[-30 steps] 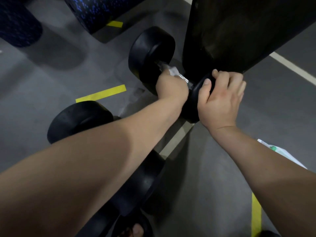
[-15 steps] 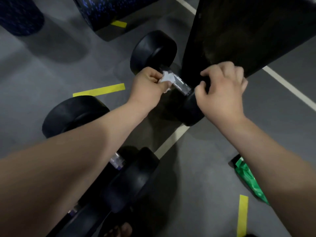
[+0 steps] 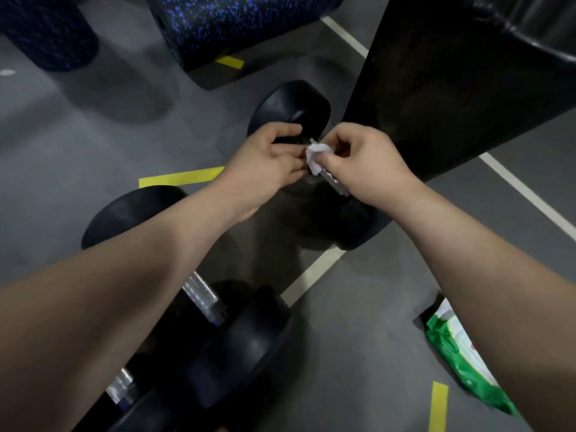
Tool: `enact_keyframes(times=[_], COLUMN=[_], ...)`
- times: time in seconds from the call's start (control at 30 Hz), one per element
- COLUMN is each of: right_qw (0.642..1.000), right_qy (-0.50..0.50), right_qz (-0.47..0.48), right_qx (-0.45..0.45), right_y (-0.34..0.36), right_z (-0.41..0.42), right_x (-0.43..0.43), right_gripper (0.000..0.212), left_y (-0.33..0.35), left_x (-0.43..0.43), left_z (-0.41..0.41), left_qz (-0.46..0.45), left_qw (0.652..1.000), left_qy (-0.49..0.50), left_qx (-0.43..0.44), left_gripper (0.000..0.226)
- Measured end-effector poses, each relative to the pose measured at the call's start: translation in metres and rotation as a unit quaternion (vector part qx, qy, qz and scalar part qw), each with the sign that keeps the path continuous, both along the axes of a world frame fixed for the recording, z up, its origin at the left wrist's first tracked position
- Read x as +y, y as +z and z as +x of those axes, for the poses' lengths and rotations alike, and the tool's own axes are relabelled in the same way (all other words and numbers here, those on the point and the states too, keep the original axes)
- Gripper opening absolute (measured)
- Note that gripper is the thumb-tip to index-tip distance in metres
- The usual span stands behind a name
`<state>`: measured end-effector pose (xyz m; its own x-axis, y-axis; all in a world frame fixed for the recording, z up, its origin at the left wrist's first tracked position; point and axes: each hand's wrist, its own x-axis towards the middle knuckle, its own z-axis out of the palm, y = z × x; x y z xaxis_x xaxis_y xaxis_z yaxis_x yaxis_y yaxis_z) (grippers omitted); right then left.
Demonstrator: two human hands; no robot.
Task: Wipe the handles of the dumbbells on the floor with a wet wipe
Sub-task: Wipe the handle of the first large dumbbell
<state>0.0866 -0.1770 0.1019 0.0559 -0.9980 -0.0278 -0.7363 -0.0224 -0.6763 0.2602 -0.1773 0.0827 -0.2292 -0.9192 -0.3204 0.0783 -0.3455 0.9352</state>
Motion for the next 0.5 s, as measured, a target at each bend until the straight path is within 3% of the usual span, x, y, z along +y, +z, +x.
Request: enact_keyframes(times=[0.07, 0.13, 0.17, 0.23, 0.33, 0.5], right_qw=[0.999, 0.995, 0.994, 0.99, 0.985, 0.966], right_qy=[-0.011, -0.026, -0.029, -0.028, -0.025, -0.054], right_qz=[0.01, 0.03, 0.039, 0.046, 0.062, 0.152], right_qx=[0.046, 0.088, 0.102, 0.128, 0.156, 0.201], right_y=[-0.002, -0.004, -0.006, -0.01, -0.015, -0.027], right_z=[-0.005, -0.01, -0.012, -0.011, 0.0, 0.02], right_x=[-0.01, -0.021, -0.027, -0.037, -0.052, -0.08], right_gripper=[0.014, 0.011, 0.011, 0.015, 0.014, 0.028], left_y=[-0.005, -0.012, -0.014, -0.019, -0.029, -0.041], left_x=[-0.012, -0.022, -0.027, -0.037, -0.054, -0.06], left_z=[0.003, 0.009, 0.013, 0.016, 0.015, 0.019], left_qz=[-0.065, -0.177, -0.216, -0.229, -0.173, -0.157], left_qw=[0.986, 0.921, 0.893, 0.877, 0.891, 0.916], left_qy=[0.045, 0.11, 0.121, 0.098, 0.028, 0.024], left_qx=[-0.149, -0.328, -0.377, -0.411, -0.418, -0.368], left_gripper=[0.033, 0.025, 0.025, 0.042, 0.075, 0.08])
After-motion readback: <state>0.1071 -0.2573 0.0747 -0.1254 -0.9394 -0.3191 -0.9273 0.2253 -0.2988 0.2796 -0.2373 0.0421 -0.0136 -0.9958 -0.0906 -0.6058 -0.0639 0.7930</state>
